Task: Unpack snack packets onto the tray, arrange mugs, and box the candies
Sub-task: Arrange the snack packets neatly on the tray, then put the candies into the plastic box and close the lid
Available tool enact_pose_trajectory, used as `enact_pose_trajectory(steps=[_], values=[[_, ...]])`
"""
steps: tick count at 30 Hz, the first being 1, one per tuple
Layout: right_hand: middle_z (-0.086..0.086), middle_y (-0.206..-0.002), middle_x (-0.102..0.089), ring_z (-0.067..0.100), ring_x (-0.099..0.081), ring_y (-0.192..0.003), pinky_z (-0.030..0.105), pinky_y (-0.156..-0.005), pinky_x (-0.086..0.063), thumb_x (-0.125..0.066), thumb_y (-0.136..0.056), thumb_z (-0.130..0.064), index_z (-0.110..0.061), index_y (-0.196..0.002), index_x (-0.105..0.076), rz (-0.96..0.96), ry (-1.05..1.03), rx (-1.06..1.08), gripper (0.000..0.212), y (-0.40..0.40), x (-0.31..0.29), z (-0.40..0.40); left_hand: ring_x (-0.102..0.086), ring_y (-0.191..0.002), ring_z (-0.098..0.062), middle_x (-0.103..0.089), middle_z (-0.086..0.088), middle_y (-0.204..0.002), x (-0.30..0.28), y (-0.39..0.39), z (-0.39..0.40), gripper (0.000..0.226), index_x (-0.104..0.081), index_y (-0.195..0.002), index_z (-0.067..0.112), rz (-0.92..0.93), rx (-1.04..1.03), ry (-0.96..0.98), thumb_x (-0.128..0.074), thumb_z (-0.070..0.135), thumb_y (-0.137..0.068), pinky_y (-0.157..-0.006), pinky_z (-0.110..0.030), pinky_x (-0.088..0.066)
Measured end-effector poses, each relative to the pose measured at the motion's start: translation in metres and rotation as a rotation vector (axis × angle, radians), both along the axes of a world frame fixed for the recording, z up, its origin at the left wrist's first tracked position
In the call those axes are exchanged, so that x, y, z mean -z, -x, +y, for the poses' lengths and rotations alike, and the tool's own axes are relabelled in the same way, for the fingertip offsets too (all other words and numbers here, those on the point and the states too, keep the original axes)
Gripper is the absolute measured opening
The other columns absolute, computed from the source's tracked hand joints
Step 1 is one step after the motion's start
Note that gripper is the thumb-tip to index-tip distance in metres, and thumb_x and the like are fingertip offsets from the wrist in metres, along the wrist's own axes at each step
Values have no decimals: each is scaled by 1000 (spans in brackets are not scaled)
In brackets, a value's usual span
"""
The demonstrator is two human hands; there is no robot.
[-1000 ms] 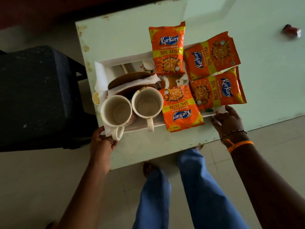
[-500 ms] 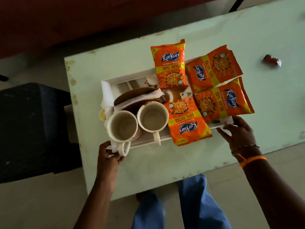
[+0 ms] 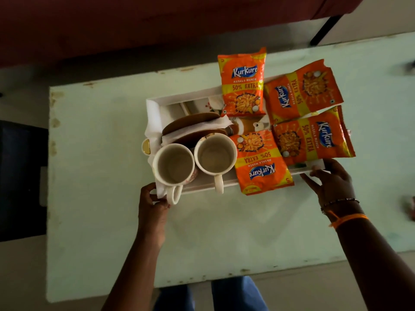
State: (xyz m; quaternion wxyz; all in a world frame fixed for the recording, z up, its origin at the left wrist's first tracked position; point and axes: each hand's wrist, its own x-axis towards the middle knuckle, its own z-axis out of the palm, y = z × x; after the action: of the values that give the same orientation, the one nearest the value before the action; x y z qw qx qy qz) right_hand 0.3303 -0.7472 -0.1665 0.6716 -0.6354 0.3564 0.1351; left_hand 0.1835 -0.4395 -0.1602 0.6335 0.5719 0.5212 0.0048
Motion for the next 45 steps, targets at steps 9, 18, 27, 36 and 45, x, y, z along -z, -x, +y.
enact_pose_trajectory(steps=[9, 18, 27, 36, 45], values=[[14, -117, -49, 30, -54, -105, 32, -72, -52, -39, -86, 14, 1, -119, -50, 33, -62, 21, 37, -2, -5, -3, -58, -83, -18, -59, -1, -88, 1, -4, -12, 42, -52, -111, 18, -14, -80, -30, -55, -8, -78, -73, -27, -48], [7, -79, -50, 18, -52, -72, 38, -89, -47, -43, -87, 14, 6, -120, -50, 125, -31, -82, 35, 32, -31, -23, -51, -70, -19, -49, -10, -81, -22, 24, -104, 33, -43, -115, 10, 58, -173, 213, -33, -10, -90, -53, -15, -53], [13, -90, -65, 21, -54, -65, 34, -71, -48, -53, -81, 5, -9, -88, -68, -144, 571, -200, 21, 71, -70, -91, -57, -66, -14, -55, -6, -76, -62, 10, -236, 27, -59, -82, 15, 23, 588, 353, -44, -7, -88, -64, -20, -51], [18, -127, -45, 39, -40, -112, 33, -90, -27, -60, -76, -11, -14, -119, -53, -102, 1193, -228, 43, 13, -62, -211, -59, -70, -10, -60, -3, -88, -44, -56, -319, 20, -59, -83, 24, 142, 894, 268, -52, 5, -88, -75, -26, -50], [14, -141, -25, 42, -37, -122, 49, -88, -45, -71, -68, -34, -37, -135, -28, 237, 938, -281, 79, -52, -33, -281, -62, -76, -10, -62, -2, -95, -44, -127, -396, 20, -55, -98, 26, 193, 977, 243, -51, 9, -89, -80, -28, -51]])
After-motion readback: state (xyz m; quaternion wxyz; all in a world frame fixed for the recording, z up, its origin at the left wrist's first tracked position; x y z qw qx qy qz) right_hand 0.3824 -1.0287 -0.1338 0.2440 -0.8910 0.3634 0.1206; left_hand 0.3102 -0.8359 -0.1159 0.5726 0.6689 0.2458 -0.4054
